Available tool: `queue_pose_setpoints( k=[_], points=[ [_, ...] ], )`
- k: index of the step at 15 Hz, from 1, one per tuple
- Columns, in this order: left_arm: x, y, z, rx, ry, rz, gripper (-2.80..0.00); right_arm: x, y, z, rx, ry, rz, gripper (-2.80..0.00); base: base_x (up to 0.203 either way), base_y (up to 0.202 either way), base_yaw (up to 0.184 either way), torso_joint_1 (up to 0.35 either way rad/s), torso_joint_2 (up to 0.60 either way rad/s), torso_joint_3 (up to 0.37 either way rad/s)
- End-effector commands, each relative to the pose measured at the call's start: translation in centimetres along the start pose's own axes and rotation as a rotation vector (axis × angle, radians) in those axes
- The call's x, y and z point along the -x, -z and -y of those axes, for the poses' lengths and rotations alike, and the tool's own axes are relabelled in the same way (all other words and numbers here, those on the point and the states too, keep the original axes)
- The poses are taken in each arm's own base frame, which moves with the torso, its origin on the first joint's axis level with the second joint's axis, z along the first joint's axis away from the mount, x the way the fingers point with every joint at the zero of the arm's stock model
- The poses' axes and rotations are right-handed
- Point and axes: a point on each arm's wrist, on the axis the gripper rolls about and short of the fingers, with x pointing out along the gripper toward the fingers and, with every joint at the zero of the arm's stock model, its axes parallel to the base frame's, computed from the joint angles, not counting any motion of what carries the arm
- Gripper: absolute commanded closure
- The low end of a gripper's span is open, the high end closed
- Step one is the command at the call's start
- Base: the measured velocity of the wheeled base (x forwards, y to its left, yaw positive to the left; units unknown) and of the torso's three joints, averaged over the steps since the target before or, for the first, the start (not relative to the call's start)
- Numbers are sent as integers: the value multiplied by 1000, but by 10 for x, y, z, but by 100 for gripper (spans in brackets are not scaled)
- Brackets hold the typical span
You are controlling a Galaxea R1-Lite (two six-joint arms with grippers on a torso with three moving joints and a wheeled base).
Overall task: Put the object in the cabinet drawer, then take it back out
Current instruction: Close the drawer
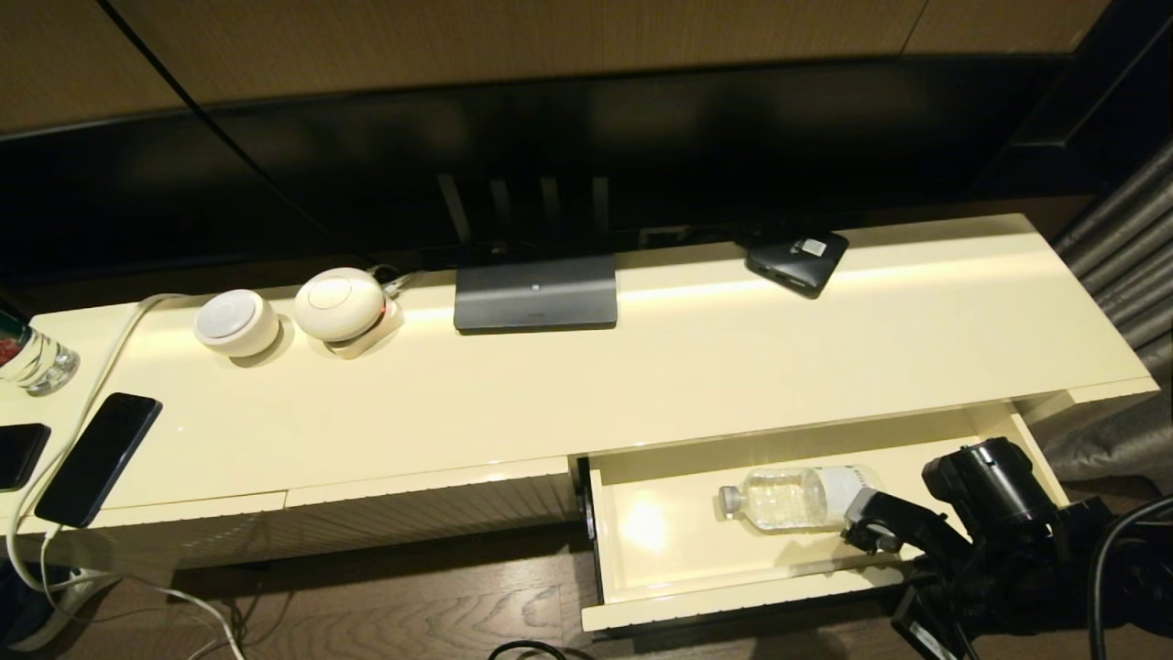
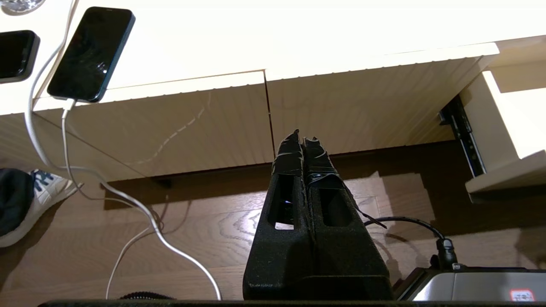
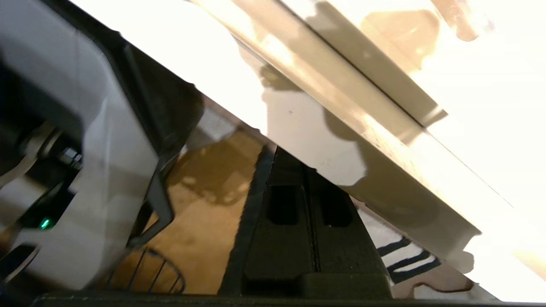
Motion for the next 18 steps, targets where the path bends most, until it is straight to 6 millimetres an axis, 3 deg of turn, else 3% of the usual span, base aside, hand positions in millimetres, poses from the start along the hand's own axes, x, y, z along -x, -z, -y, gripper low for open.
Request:
queue_pose_setpoints(
  k=[1, 18],
  points=[
    [0, 1, 0, 0, 0, -4, 0, 1, -3, 3, 0, 27, 32, 0, 0, 0, 0, 0, 0, 0],
    [0, 1, 0, 0, 0, -4, 0, -16, -31, 21, -25, 279, 235, 0, 0, 0, 0, 0, 0, 0]
  ],
)
